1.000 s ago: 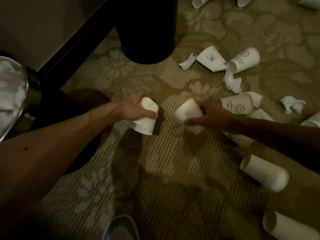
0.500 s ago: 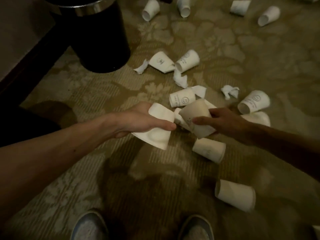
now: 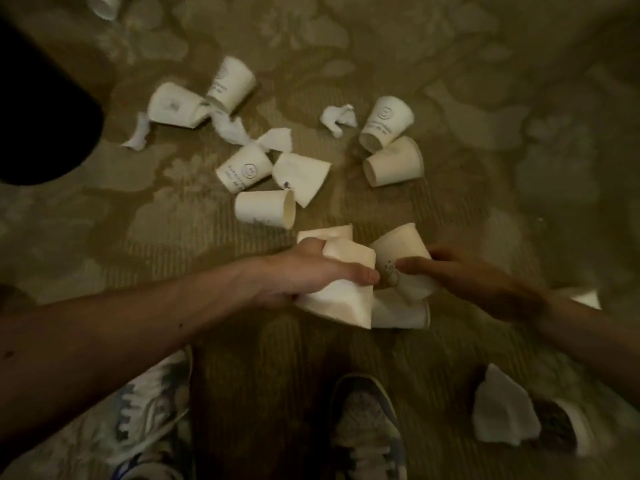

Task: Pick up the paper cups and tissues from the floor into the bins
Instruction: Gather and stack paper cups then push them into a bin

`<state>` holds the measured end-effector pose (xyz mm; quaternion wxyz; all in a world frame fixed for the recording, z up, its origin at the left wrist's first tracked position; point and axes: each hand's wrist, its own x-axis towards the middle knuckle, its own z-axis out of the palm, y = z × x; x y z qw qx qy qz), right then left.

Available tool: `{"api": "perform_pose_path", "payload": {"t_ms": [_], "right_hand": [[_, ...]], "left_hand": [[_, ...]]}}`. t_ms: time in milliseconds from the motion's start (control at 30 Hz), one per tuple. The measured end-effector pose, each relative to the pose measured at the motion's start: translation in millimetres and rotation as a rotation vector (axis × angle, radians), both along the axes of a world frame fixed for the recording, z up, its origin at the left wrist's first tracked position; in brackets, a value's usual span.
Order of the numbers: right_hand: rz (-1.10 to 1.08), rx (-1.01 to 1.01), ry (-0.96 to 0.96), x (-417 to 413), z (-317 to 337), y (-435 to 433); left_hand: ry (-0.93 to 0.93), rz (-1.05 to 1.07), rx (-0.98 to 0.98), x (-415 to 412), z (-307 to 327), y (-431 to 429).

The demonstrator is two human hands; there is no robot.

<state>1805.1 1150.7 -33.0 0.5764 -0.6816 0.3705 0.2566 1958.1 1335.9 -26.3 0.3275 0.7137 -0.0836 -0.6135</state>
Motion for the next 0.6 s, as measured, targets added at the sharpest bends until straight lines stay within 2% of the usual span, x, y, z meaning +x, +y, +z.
{"api": "perform_pose_path", "payload": {"t_ms": [100, 300, 600], "right_hand": [[-0.086, -0.01, 0.001, -19.7, -3.4, 3.2], [-0.333, 0.018, 0.062, -34.7, -10.4, 14.2], [-0.379, -0.077, 0.045, -28.1, 2.6, 19.2]], "left_hand": [[0.085, -0.041, 0.053, -17.4, -21.6, -15.6], [0.299, 0.008, -0.01, -35.9, -43.2, -21.1], [0.293, 0.089, -0.106, -25.1, -36.1, -25.8]]}}
